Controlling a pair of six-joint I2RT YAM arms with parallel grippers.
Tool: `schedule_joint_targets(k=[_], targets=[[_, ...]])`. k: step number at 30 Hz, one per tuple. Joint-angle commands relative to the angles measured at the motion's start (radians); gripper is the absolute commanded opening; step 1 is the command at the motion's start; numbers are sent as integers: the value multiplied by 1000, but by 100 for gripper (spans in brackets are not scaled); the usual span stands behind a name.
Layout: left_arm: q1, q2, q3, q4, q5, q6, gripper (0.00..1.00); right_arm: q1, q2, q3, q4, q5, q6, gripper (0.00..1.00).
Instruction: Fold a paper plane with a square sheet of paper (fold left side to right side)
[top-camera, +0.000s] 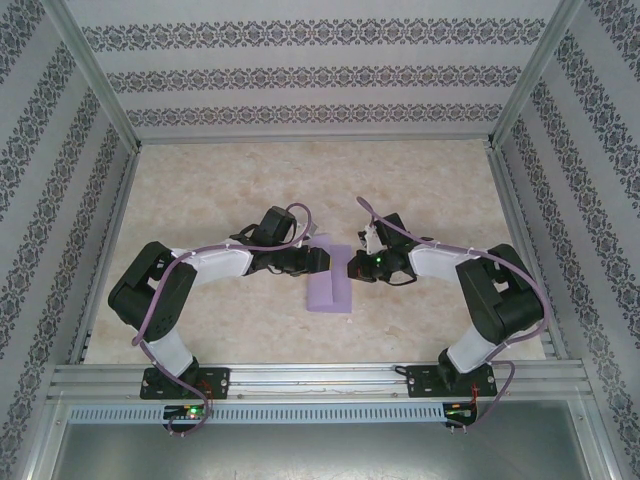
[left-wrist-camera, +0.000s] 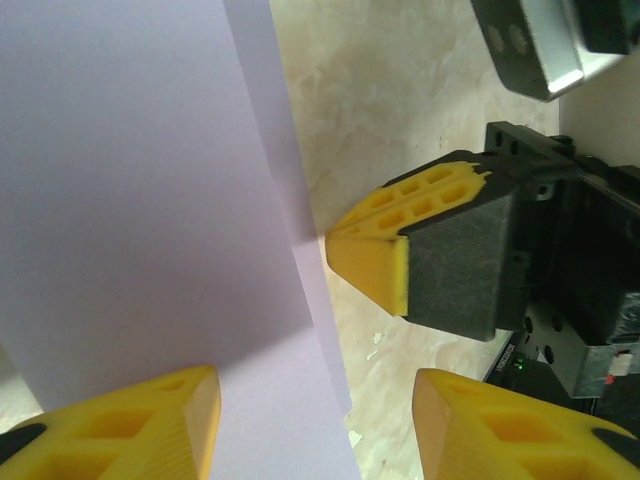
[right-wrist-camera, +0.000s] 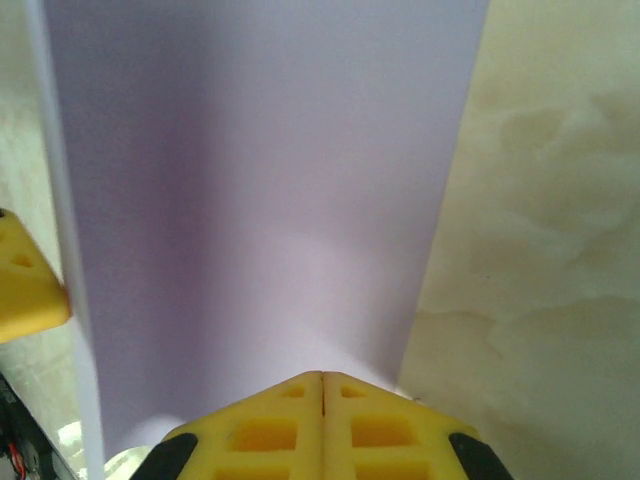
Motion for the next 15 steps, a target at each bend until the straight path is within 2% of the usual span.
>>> schedule_joint_targets(k=[1,6,12,15], targets=[[-15,0,19,-24,-12,9,50,-10,-38,1,17,-10,3,10],[-16,7,22,-26,-9,7,43,-38,-84,-23,54,-44,17,21],[-16,3,24,-36,-18,10,36,-80,-126,-97,225,-183,91,40],[-15,0,22,-37,-20,10,32,-81,-110,-101,286,-249,118,45]])
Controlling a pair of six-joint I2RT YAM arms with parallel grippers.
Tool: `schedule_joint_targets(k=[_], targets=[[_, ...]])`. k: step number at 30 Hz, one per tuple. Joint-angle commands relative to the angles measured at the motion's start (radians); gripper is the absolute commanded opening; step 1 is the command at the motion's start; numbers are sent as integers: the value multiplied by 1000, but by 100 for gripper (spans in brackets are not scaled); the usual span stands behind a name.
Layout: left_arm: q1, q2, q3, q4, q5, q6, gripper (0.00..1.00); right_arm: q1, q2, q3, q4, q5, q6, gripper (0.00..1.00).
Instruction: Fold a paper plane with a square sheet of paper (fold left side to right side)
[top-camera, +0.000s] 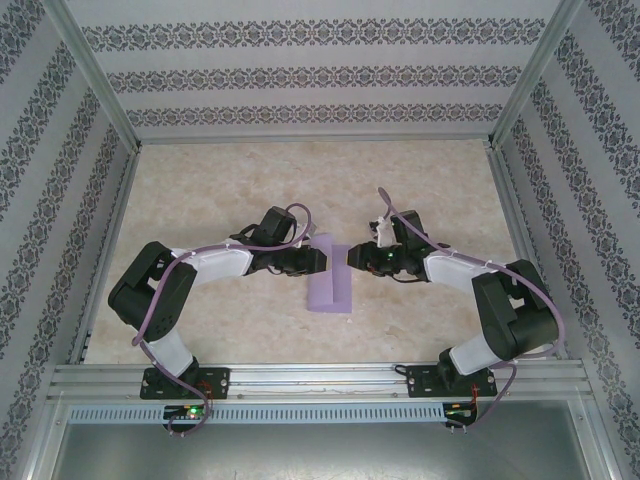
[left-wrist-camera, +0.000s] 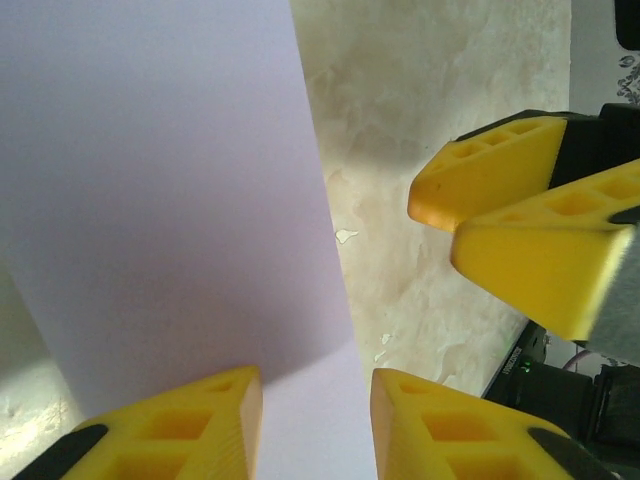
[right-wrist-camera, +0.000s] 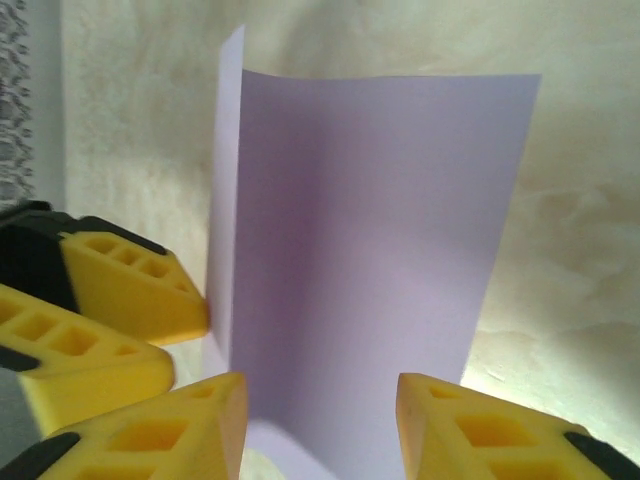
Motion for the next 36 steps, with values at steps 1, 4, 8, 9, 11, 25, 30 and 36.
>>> schedule_joint_targets(k=[1,4,8,9,11,25,30,36], targets=[[-15,0,19,-21,-9,8,30,3,8,-18,139,-117,53,46],[-15,0,14,-14,-10,4,28,12,34,-21,197,-133,89,46],[-17,4,13,-6,-7,0,25,33,79,-6,245,-141,116,45],[-17,6,12,-5,-5,0,25,38,89,-3,253,-141,121,45],[-17,7,12,-2,-4,-1,24,48,113,4,271,-136,133,44],[-19,-11,1,19,-9,-8,25,84,174,10,313,-121,156,8],[-17,-104,-14,-24,-101,13,37,82,164,14,267,-73,136,0],[-12,-177,-15,-156,-256,49,50,81,128,24,138,19,82,0]])
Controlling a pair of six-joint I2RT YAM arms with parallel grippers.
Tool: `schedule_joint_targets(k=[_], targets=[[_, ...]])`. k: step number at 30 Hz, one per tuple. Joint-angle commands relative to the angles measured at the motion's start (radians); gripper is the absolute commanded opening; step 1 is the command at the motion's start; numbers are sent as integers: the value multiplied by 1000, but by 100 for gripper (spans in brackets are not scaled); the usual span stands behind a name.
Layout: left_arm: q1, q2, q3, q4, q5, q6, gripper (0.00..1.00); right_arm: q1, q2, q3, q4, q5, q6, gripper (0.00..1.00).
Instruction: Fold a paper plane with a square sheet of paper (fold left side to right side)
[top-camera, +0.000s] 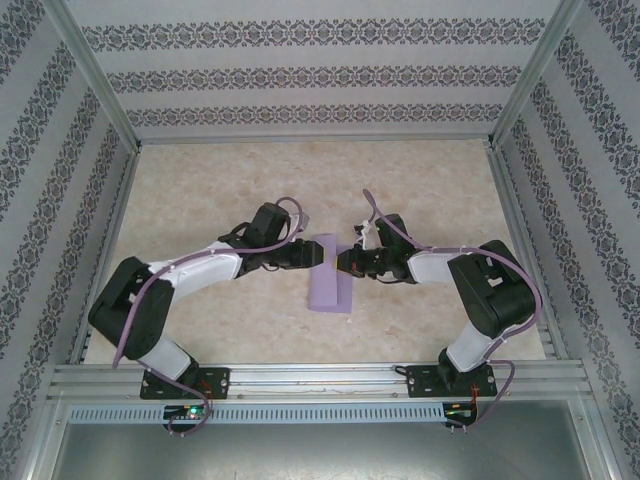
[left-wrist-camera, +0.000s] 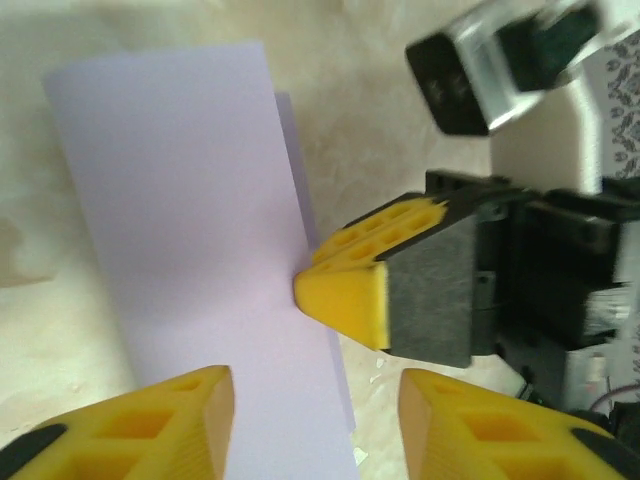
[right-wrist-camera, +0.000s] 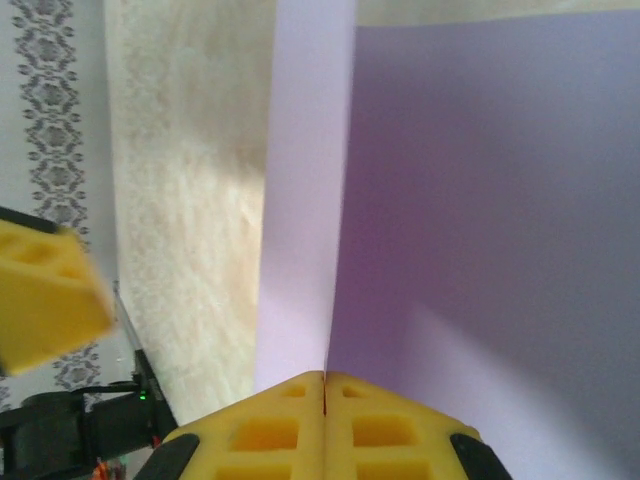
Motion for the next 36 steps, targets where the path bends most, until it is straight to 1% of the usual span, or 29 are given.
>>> schedule_joint_targets(k=[1,4,12,18,31,34,36], targets=[[-8,-10,5,-116,-104,38,51,6,-40,24,-96,77,-54,0],[-8,28,17,-115,-83,31,53,6,-50,20,-124,109,-64,0],[-24,146,69,-89,-29,21,57,9,-69,27,-182,146,-94,0],[-39,211,105,-88,-36,18,57,9,-75,28,-208,162,-103,0],[-73,295,129,-121,-70,3,49,11,-76,14,-225,194,-107,0],[-82,311,138,-150,-92,7,48,11,-83,12,-232,197,-107,7],[-89,320,141,-165,-104,13,47,11,-100,7,-244,211,-111,13]])
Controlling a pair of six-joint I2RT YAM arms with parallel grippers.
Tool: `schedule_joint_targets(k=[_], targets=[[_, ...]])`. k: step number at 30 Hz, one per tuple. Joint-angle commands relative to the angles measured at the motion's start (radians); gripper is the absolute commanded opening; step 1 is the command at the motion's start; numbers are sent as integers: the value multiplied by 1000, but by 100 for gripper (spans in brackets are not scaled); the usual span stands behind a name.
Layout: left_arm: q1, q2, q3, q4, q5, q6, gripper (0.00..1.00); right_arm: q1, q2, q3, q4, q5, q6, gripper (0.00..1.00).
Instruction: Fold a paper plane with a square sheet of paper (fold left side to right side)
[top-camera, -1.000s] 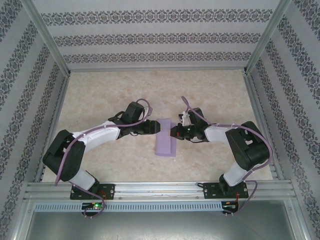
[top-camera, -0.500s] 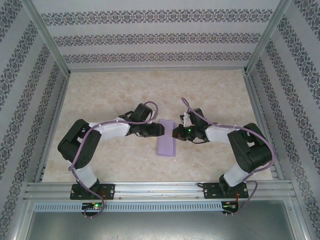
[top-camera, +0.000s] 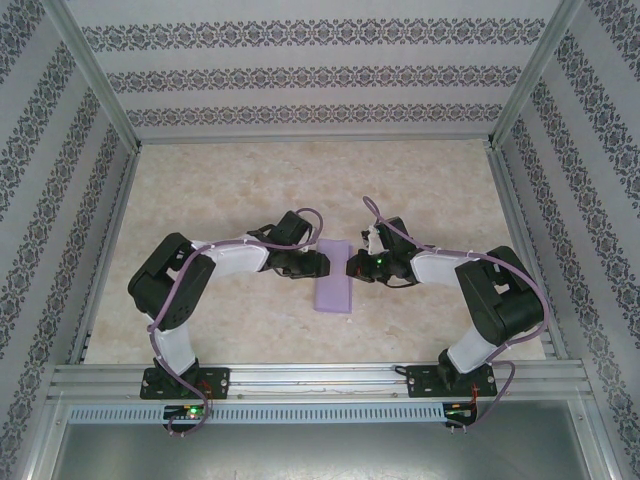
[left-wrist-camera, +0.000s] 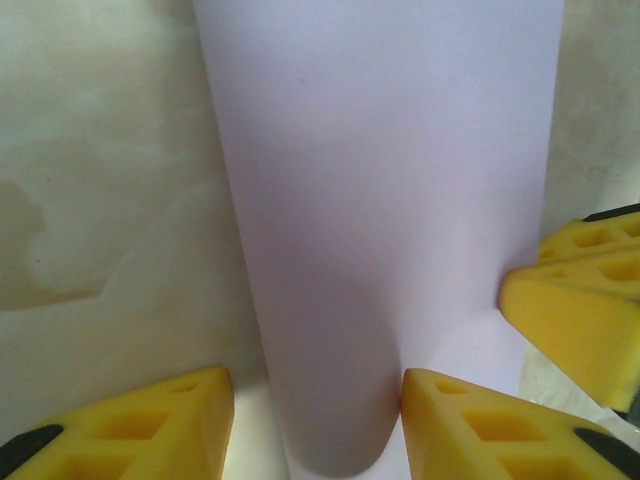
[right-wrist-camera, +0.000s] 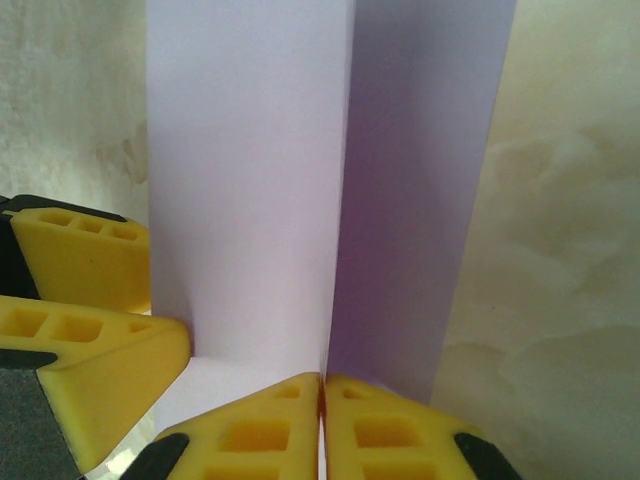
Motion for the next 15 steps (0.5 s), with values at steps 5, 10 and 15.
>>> schedule_joint_targets(k=[5,10,15], targets=[[-43,61,23,-88,-38,12,47,-3,-120,-21,-107,110,-57,30],[-51,85,38,-102,-44,15,47,-49,-212,-51,-165,170,-85,42],[-69,123,79,-150,-61,32,48,-106,-301,-86,-202,193,-101,47]])
